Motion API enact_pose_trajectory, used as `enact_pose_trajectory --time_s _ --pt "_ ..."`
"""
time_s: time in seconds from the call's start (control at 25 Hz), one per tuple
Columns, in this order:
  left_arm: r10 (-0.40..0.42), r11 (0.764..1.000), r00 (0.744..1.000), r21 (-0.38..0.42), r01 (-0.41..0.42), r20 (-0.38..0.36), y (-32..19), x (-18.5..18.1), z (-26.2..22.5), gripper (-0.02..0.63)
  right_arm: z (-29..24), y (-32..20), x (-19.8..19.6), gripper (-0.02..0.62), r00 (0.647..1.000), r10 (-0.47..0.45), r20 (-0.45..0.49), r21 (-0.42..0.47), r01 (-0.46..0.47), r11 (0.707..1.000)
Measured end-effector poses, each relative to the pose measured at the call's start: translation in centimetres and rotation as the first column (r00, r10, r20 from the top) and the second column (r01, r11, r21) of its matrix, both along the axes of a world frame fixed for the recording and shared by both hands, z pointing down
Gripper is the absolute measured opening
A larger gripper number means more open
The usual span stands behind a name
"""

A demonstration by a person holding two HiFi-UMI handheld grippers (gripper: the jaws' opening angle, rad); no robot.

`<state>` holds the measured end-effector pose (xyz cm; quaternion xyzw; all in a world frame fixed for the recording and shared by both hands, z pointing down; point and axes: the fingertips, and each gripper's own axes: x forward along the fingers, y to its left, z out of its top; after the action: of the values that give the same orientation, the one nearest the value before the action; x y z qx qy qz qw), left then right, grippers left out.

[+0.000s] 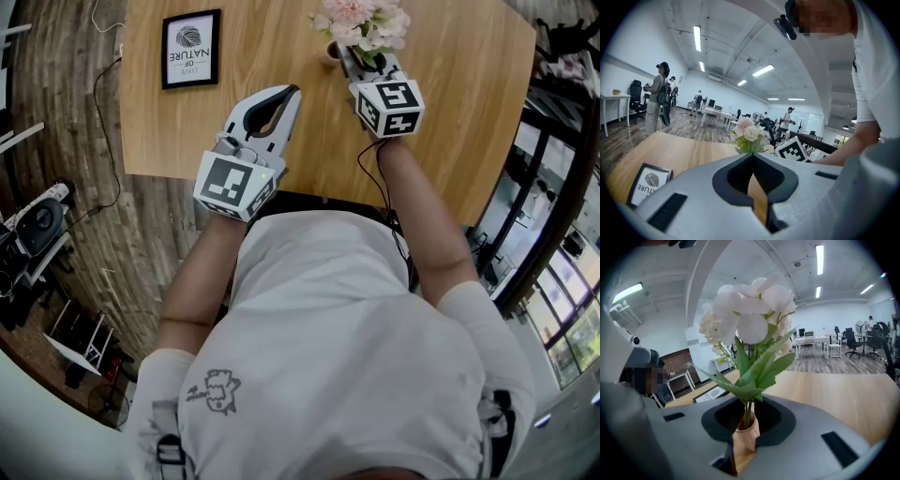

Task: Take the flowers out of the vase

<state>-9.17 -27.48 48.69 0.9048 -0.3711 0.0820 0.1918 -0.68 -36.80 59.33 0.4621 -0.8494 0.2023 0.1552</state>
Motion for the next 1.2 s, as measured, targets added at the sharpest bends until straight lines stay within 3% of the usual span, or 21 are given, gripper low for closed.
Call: enact_pose_trajectory --time_s 0.4,0.88,1.2 --pt "0.005 1.0 0.999 0.017 -0.004 -0.031 0.5 0.2 -2.1 0.005 -4.3 0.5 -0.5 0.058 1.0 -0.027 0.011 0.093 0.026 0.995" --pt "0.01 0.998 0.997 0.068 -0.005 -0.08 0.7 0.1 -5.5 0.005 -13.5 1.5 -0.8 0.052 0.998 -0.056 0.023 0.25 0.048 0.967" --pt "0.046 0.995 0.995 0.089 -0.039 -0.084 0.8 1.0 -6.2 0.005 -15.9 3.8 0.6 0.049 0.997 -0.027 0.071 0.271 0.006 0.963"
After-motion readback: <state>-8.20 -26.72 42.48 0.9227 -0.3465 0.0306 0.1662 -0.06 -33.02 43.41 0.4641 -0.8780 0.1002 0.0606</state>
